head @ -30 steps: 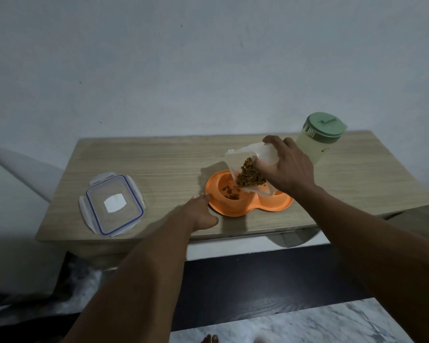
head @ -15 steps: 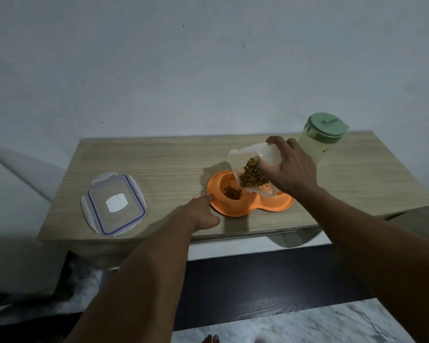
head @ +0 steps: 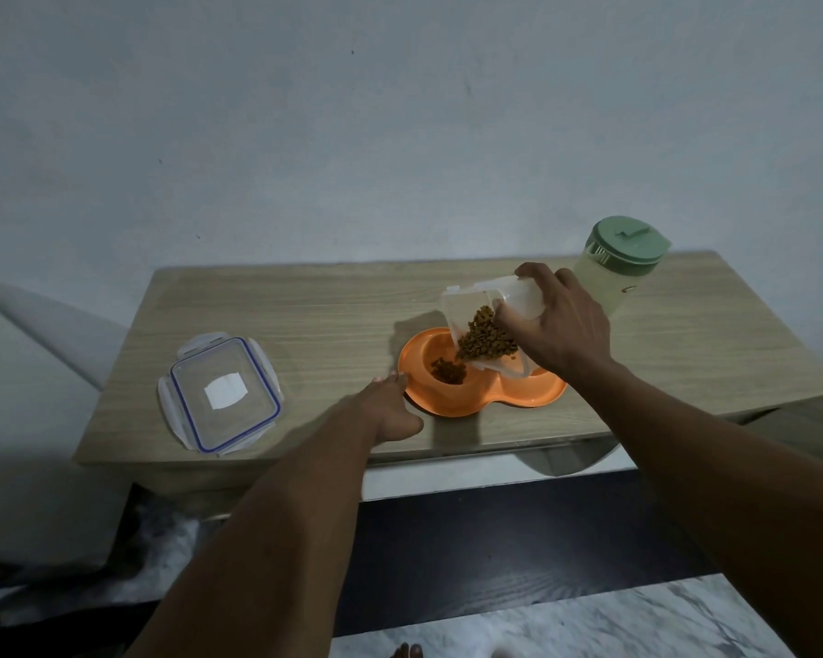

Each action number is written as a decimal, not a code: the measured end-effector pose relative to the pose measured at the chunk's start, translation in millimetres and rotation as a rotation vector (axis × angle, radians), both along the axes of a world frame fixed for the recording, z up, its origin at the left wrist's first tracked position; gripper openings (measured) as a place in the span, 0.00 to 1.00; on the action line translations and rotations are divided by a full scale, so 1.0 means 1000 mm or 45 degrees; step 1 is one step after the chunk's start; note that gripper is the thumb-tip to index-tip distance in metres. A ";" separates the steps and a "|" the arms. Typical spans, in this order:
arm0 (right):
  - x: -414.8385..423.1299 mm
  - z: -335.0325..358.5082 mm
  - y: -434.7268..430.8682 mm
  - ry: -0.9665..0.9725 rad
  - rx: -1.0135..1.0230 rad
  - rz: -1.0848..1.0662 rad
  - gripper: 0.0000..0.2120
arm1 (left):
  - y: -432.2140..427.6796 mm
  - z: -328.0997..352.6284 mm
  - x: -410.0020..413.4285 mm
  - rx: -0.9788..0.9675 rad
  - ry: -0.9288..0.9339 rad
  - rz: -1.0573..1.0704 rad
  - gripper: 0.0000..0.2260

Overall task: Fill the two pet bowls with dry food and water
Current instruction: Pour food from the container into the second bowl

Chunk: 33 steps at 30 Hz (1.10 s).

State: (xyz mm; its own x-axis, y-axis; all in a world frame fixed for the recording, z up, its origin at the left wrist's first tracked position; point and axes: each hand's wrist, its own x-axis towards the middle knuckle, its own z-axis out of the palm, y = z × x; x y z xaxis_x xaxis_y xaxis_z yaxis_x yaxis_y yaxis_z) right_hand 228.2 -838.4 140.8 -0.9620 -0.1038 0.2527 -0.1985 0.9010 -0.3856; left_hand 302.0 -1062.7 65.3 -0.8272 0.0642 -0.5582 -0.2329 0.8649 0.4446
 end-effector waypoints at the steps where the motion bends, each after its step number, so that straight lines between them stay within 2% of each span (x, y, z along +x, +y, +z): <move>1: 0.000 0.000 0.000 0.000 0.001 -0.001 0.33 | 0.000 0.001 0.000 0.001 0.001 0.001 0.40; 7: 0.001 0.001 0.000 0.000 0.005 0.001 0.35 | 0.000 0.001 0.001 0.013 -0.001 0.013 0.40; 19: 0.001 -0.003 0.003 -0.030 -0.112 -0.064 0.31 | 0.000 -0.001 0.002 0.008 -0.006 0.019 0.40; 28: 0.010 -0.004 0.012 -0.180 -0.778 -0.413 0.23 | 0.000 0.003 0.002 0.121 -0.044 0.090 0.38; 31: 0.014 -0.007 0.013 -0.310 -1.075 -0.524 0.25 | 0.005 0.010 0.002 0.302 0.081 0.196 0.26; 33: 0.015 -0.012 0.009 -0.454 -1.331 -0.581 0.18 | 0.007 0.016 0.003 0.439 0.192 0.349 0.19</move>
